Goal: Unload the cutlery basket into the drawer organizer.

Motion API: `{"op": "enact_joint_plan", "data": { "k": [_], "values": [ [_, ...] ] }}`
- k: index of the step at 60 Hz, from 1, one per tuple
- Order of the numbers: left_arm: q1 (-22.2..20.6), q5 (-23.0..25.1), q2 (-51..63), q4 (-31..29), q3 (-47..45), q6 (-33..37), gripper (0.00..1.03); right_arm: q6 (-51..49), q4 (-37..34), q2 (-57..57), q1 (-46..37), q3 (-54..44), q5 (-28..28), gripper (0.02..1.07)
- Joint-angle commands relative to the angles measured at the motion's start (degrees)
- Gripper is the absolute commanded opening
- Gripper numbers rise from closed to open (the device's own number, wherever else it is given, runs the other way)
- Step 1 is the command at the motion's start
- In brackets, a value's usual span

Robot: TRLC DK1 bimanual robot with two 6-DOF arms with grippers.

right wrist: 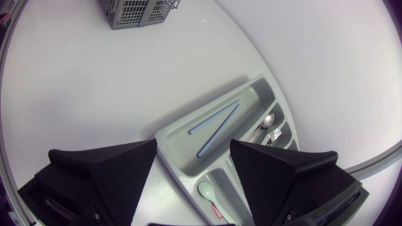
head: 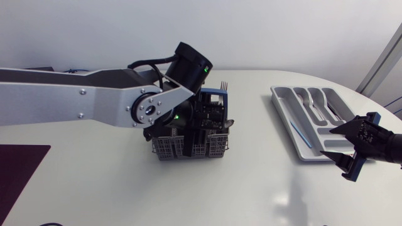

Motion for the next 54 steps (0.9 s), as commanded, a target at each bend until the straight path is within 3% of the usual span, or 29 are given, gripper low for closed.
{"op": "enact_joint_plan", "data": {
  "k": [1,45,54],
  "values": [
    [0.5,-0.62,2.07,1.29,-1.62,3.19,0.47,2.16,-0.99,-1.06,1.36,-1.87,-0.42,0.86],
    [0.67,-2.47,6.56,7.27,-2.15,9.16,0.19,5.06,-0.29,-2.73,5.23,-5.12,-0.94,0.86],
    [0.41,-2.47,7.0,7.18,-2.32,10.48,0.07,4.89,-0.2,-2.9,5.05,-5.56,-1.21,0.86]
  ]
}}
